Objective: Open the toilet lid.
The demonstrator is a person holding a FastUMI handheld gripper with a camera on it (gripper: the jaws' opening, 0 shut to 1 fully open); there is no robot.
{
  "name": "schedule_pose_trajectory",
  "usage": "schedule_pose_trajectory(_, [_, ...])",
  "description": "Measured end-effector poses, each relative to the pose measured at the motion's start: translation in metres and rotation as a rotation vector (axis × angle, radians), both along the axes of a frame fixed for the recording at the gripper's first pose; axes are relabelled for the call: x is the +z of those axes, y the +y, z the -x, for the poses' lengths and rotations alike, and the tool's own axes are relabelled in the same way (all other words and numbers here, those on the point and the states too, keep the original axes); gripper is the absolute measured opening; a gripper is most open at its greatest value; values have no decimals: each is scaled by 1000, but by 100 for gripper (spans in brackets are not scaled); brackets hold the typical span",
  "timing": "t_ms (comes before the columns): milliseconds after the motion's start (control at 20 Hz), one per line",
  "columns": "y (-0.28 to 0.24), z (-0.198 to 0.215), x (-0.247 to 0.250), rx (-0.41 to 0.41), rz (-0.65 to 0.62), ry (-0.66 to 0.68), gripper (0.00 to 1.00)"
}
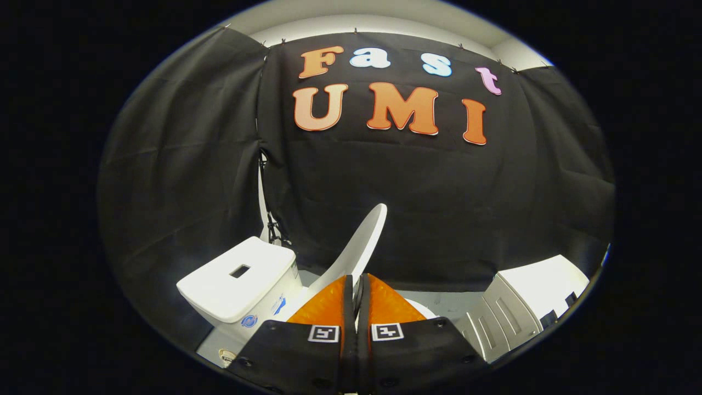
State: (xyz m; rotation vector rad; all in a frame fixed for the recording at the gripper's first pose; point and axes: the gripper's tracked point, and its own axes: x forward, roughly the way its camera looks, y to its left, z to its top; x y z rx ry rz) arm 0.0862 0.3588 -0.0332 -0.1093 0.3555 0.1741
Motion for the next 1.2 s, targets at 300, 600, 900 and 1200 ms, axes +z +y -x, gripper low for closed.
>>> schedule_pose_trajectory(300, [30, 1, 9, 3, -14, -12, 8])
schedule_pose_trajectory(600, [70, 3, 17, 59, 33, -42, 8])
schedule_pose_trajectory(900, [109, 4, 22, 113, 69, -84, 8])
schedule_pose_trajectory(1200, [151, 10, 23, 165, 91, -123, 8])
